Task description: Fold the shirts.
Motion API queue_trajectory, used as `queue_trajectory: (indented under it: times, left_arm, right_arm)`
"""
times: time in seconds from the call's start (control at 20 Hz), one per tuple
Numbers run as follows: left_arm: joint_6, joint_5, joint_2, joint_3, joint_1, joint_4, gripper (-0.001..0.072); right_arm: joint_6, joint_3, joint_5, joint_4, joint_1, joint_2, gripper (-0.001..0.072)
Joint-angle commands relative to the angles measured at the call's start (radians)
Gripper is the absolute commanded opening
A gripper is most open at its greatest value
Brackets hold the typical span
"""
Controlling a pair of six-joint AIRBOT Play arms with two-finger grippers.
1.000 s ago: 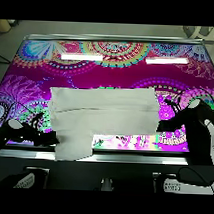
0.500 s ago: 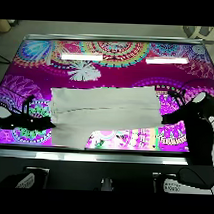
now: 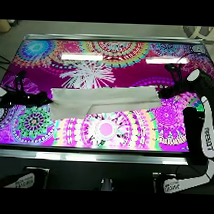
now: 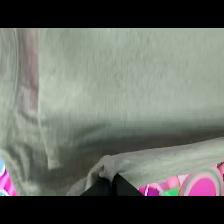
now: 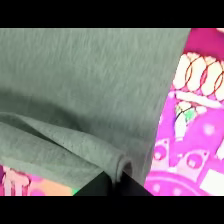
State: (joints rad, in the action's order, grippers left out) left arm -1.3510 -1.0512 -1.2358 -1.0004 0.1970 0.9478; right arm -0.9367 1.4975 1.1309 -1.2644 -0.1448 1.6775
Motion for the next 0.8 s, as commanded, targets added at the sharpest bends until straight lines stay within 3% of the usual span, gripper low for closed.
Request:
queue_trajectory:
  times: [0.0,0.25,0.45,0.5,0.55,0.65,0.75]
  left_arm:
    - [0.001,0.078,-0.152,-0.147,0.001,-0.024,0.0027]
    - [-0.011,0.06,-0.378,-0.263,-0.011,-0.025,0.0027]
    - [-0.01,0.0,-0.444,-0.263,-0.023,-0.025,0.0053]
    - [-0.01,-0.014,-0.439,-0.268,-0.019,-0.025,0.0192]
    - [-0.003,-0.041,-0.435,-0.283,-0.012,-0.025,0.0331]
    - [0.039,-0.121,-0.418,-0.335,0.004,-0.025,0.0345]
    - [0.058,-0.178,-0.388,-0.383,0.013,-0.025,0.0345]
  right_arm:
    - [-0.072,0.124,-0.084,-0.006,0.029,0.11,0.002]
    - [-0.091,0.129,-0.06,-0.002,0.029,0.201,0.0022]
    - [-0.087,0.129,-0.024,0.002,0.029,0.233,0.0027]
    - [-0.087,0.13,-0.027,0.015,0.028,0.227,0.0118]
    - [-0.087,0.134,-0.024,0.02,0.022,0.216,0.0287]
    - [-0.051,0.139,-0.032,0.056,-0.006,0.184,0.0513]
    - [-0.038,0.139,-0.03,0.134,-0.069,0.166,0.0664]
